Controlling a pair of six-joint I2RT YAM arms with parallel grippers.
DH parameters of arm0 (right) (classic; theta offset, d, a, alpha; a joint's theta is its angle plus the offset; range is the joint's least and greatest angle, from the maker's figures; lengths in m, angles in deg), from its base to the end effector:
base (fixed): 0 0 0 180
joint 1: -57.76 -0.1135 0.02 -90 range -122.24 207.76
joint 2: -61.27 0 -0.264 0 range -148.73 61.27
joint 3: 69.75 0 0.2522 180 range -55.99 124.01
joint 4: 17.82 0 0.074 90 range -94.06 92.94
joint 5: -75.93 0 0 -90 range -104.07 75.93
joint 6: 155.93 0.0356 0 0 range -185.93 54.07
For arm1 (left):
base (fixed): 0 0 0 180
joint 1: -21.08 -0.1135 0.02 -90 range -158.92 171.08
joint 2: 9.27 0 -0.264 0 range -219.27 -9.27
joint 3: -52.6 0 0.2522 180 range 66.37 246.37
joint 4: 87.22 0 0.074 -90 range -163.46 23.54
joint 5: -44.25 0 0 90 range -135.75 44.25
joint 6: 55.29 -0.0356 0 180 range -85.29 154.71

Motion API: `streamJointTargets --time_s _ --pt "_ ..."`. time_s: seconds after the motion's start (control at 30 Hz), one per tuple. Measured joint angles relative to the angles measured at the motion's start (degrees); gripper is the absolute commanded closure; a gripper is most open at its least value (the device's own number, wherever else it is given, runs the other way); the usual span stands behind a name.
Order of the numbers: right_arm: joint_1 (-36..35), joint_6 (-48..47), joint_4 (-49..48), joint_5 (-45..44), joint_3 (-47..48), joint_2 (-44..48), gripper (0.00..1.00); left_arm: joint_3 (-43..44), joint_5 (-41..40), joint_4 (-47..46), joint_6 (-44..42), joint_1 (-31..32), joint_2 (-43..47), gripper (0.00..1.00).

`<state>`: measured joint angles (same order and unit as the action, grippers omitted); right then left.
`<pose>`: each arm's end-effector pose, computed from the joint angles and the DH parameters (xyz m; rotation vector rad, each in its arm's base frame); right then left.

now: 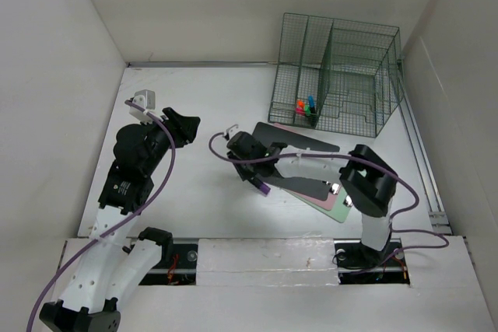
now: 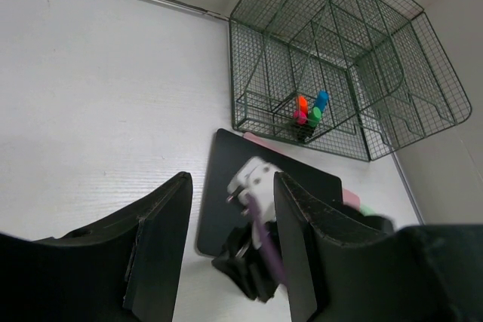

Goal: Organize the desk

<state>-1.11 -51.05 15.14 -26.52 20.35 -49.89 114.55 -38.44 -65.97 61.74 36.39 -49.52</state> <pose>0.2209 0.3509 0.1811 -0.8544 2.3517 0.2691 0.1552 -0.0472 0.3782 -0.0609 1.6026 -0.6779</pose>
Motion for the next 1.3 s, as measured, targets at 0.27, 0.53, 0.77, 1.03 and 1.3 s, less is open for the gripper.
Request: streamJointTargets --time_s 0.27,0.53,0.77,1.03,1.3 --pt "11.4 4.5 -6.0 -2.0 -3.5 13.2 0.88 0.0 0.2 0.0 0.0 0.0 0.0 0.57" --pt "24.3 4.8 -18.3 -5.5 -5.3 16.6 0.88 0.0 0.7 0.0 0.0 0.0 0.1 0.57" --pt "36.5 -0.3 -29.6 -3.4 -5.1 16.5 0.87 0.0 0.7 0.0 0.0 0.0 0.5 0.57" --pt "41.0 -6.1 -35.7 4.6 -1.0 12.7 0.88 0.0 0.6 0.0 0.0 0.0 0.6 0.57" --pt "43.4 -10.2 -36.9 15.6 -0.4 12.1 0.90 0.0 0.6 0.0 0.0 0.0 0.2 0.57"
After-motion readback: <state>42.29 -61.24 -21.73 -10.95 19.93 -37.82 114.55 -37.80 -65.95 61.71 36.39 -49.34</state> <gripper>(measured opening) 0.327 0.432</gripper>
